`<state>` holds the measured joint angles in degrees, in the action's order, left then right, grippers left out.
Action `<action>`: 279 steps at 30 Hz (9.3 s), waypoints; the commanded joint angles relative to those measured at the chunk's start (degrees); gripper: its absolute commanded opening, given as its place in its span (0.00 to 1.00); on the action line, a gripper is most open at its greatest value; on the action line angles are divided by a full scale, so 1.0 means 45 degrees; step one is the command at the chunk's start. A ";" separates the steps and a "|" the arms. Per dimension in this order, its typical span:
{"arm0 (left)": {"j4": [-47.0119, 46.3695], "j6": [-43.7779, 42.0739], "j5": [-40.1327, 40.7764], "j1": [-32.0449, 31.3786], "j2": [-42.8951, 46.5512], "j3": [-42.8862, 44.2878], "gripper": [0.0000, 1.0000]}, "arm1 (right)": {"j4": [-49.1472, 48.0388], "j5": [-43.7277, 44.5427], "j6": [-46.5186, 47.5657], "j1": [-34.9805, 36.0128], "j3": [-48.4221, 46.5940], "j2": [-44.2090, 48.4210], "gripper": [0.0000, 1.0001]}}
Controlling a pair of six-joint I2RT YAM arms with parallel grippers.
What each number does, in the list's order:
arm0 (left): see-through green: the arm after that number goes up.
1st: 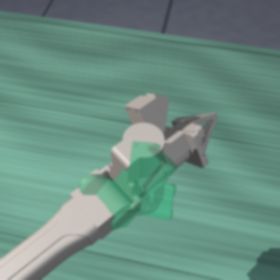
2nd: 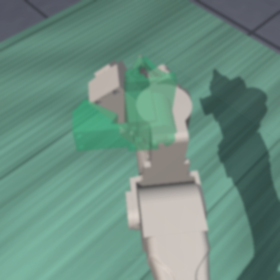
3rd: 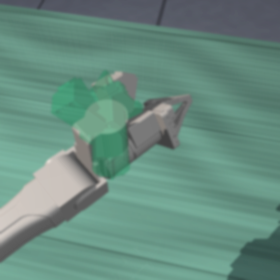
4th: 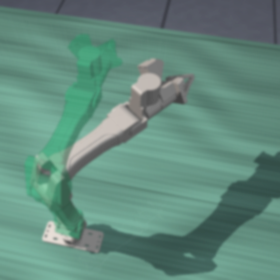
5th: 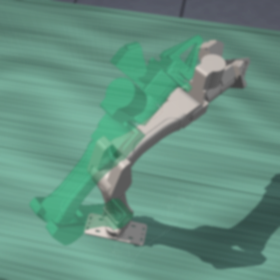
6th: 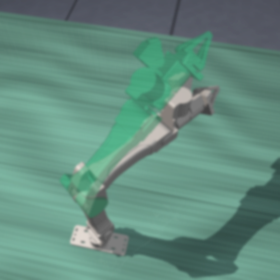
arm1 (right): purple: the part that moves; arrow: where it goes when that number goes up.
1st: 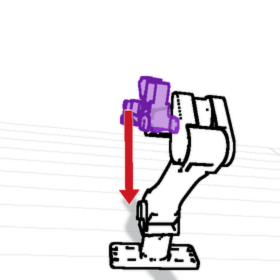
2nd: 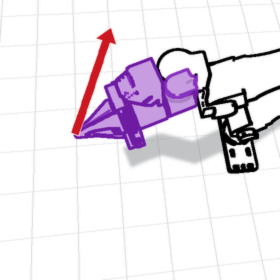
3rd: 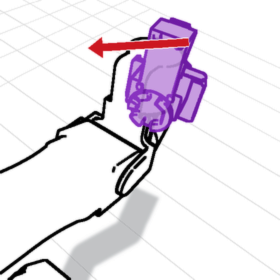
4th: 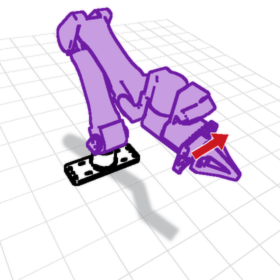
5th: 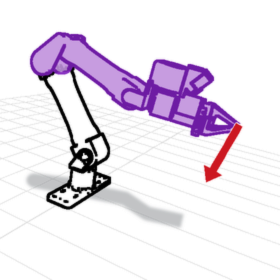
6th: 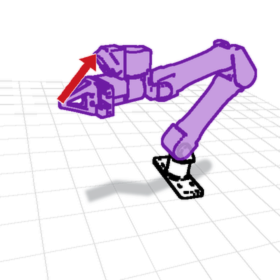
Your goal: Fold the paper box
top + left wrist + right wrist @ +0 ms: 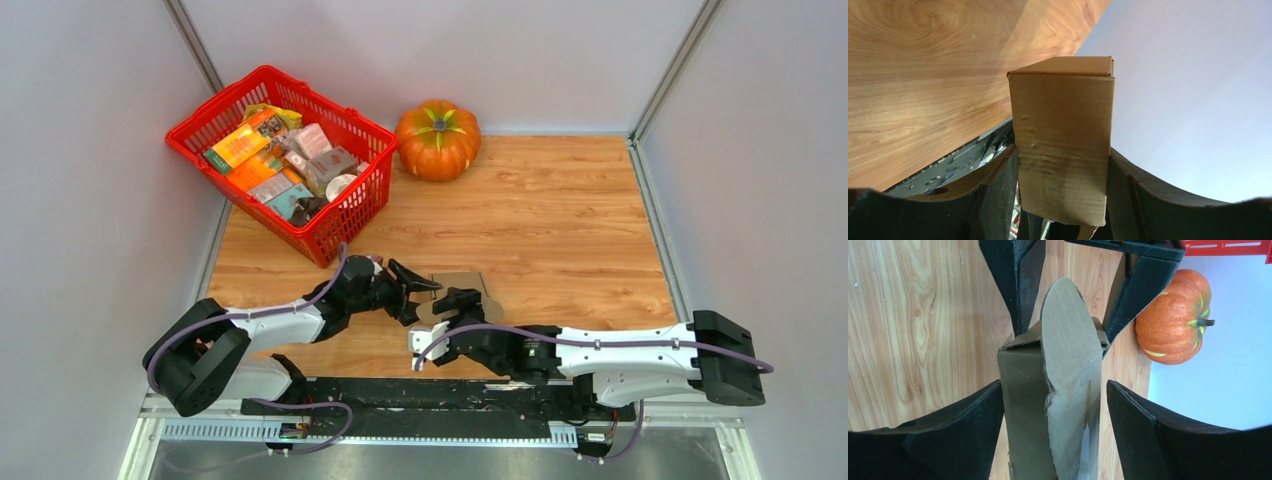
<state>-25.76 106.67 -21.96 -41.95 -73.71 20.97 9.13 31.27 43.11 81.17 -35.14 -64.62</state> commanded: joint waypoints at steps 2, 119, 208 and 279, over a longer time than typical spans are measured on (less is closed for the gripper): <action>-0.0018 -0.0072 -0.0180 0.0046 0.0501 0.0164 0.40 | -0.0173 -0.0190 -0.0440 -0.0107 -0.0629 -0.0268 0.72; 1.0762 -1.9720 0.2867 -0.3528 0.2886 0.5593 0.63 | 0.4573 -0.7710 -0.7120 -0.4521 -0.2758 0.0240 1.00; 1.0394 -1.7300 0.1345 -0.2808 0.1444 0.7721 0.60 | 0.7972 -0.3902 -1.6378 -0.4014 -0.2524 0.1821 0.52; 0.9044 -1.6791 -0.1938 -0.2493 -0.3639 0.8601 0.43 | 1.0140 -0.3843 -1.9013 -0.3310 -0.5513 -0.0230 0.01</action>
<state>16.84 30.79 -29.78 -53.10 -90.78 59.92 56.51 13.43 -38.41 65.98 -60.73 -67.40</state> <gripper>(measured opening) 0.429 0.023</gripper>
